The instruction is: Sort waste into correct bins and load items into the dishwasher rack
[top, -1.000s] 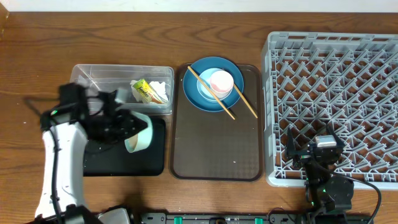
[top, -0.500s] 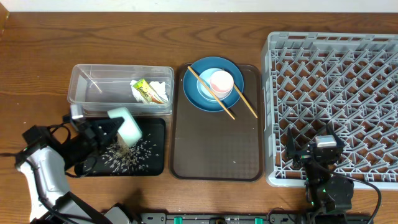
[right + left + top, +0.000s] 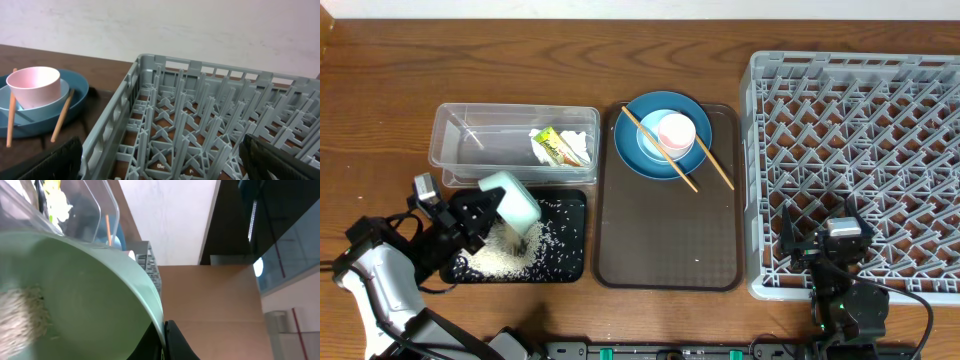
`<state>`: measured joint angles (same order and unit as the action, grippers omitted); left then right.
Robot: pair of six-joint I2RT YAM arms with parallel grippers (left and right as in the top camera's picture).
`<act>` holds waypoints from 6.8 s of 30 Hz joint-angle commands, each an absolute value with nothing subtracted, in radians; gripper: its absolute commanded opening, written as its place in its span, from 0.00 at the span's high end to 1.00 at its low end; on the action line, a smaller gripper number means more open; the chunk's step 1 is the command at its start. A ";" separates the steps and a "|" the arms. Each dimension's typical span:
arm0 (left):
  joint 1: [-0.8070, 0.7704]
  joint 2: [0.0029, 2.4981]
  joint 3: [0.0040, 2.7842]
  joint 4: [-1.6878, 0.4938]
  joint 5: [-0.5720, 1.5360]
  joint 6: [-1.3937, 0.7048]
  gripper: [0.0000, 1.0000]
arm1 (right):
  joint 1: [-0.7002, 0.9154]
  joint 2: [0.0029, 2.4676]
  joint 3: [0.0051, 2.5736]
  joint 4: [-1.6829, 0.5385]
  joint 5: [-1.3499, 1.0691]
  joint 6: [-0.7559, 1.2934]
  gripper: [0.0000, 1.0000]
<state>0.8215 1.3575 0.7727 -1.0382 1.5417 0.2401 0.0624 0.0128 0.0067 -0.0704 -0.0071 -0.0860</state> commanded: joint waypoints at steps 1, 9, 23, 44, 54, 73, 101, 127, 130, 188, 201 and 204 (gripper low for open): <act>0.825 1.345 0.775 -1.054 1.573 0.251 0.94 | 0.066 0.011 0.006 -0.075 -0.005 -0.075 0.01; 0.825 1.345 0.775 -1.091 1.573 0.273 0.94 | 0.066 0.011 0.006 -0.075 -0.005 -0.075 0.01; 0.815 1.338 0.775 -1.028 1.571 0.280 0.94 | 0.066 0.011 0.006 -0.075 -0.005 -0.075 0.01; 0.482 1.335 0.925 -1.031 1.420 0.156 0.94 | 0.066 0.011 0.006 -0.075 -0.005 -0.075 0.01; -0.035 1.306 0.955 -0.823 0.895 -0.193 0.94 | 0.065 0.011 0.006 -0.075 -0.005 -0.075 0.01; -0.735 1.369 0.953 -0.622 0.193 -0.481 0.94 | 0.066 0.011 0.006 -0.075 -0.005 -0.075 0.01; -0.711 1.127 1.015 -0.620 0.067 -0.458 0.60 | 0.066 0.011 0.006 -0.075 -0.005 -0.075 0.01; -0.456 0.724 1.014 -0.994 -0.290 -0.458 0.09 | 0.066 0.111 0.400 -0.421 -0.091 0.117 0.01; -0.456 0.724 1.014 -0.994 -0.290 -0.458 0.09 | 0.066 0.247 0.602 -0.524 -0.086 0.115 0.01; -0.456 0.724 1.014 -0.994 -0.290 -0.458 0.08 | 0.480 1.848 1.350 -0.901 0.144 0.014 0.77; -0.456 0.724 1.014 -0.994 -0.290 -0.458 0.08 | 0.477 1.842 1.368 -0.925 0.155 0.055 0.99; -0.456 0.724 1.014 -0.994 -0.290 -0.458 0.08 | 0.475 1.840 1.425 -0.979 0.180 0.079 0.99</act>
<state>-0.4599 0.7238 1.0077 -0.9916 -0.2695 -0.4671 0.4767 1.8446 1.3556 -0.9546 0.1486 0.0391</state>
